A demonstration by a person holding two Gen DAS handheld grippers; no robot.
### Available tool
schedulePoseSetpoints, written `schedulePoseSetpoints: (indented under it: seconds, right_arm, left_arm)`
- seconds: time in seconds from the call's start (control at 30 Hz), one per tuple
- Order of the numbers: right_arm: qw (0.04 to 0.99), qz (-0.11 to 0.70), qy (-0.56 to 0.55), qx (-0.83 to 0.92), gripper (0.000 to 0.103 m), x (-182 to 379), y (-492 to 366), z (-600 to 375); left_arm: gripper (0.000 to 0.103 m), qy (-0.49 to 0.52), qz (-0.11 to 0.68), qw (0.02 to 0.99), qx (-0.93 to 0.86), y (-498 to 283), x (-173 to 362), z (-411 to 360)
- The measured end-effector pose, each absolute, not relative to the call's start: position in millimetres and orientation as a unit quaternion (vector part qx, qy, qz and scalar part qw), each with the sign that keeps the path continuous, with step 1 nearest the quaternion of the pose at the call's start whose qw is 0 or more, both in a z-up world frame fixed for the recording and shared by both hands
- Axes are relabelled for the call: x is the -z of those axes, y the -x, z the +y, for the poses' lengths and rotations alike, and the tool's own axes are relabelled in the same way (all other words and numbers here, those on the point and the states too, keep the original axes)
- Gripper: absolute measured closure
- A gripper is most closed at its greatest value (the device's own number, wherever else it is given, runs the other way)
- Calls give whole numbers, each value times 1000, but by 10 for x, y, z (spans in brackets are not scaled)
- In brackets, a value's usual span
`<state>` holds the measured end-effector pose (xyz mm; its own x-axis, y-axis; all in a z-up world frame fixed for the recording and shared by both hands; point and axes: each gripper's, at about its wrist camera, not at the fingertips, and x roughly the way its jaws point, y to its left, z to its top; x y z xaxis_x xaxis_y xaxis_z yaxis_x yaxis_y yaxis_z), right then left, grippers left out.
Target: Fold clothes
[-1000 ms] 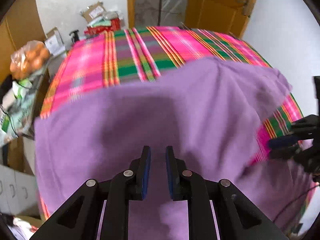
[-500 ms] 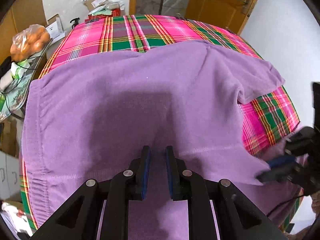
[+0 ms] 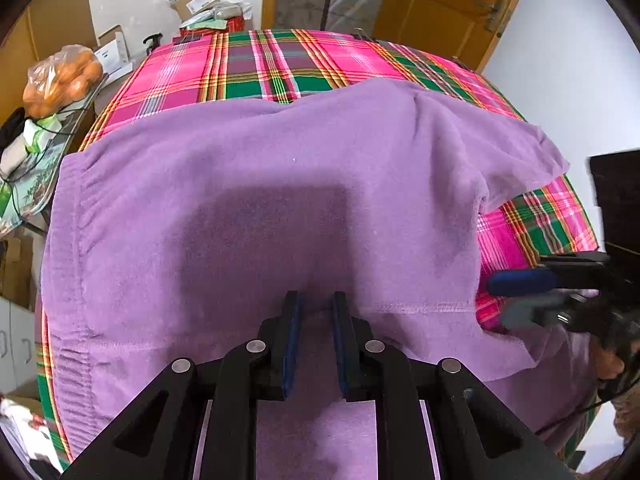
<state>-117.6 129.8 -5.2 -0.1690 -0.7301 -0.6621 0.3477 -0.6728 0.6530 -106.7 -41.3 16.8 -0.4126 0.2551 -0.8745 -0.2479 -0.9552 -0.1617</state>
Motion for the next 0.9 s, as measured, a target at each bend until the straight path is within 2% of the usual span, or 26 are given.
schedulePoseSetpoints:
  seconds: [0.1, 0.13, 0.17, 0.23, 0.5, 0.63, 0.8, 0.9]
  right_arm:
    - [362, -187, -538, 738, 67, 117, 1246, 1227]
    - [365, -188, -536, 738, 73, 122, 1256, 1197]
    - [369, -187, -535, 736, 87, 125, 1252, 1159]
    - [379, -180, -536, 732, 97, 124, 1227, 1070]
    - [410, -179, -491, 748, 100, -146, 1012, 1128]
    - [383, -127, -506, 762, 99, -55, 889, 1083]
    - [358, -134, -476, 792, 99, -259, 768, 1345]
    - [301, -147, -452, 827, 95, -406, 662, 1808]
  left_arm:
    - [87, 522, -11, 151, -839, 1072, -173, -419]
    - [87, 523, -13, 151, -839, 1077, -173, -419]
    - [87, 523, -15, 151, -839, 1081, -172, -420]
    - [87, 524, -18, 151, -838, 1088, -172, -422]
    - [87, 524, -18, 153, -838, 1099, -161, -419]
    - [87, 528, -14, 146, -837, 1102, -164, -401]
    - [87, 532, -7, 137, -835, 1062, -207, -345]
    - [87, 525, -10, 144, -839, 1031, -282, -291]
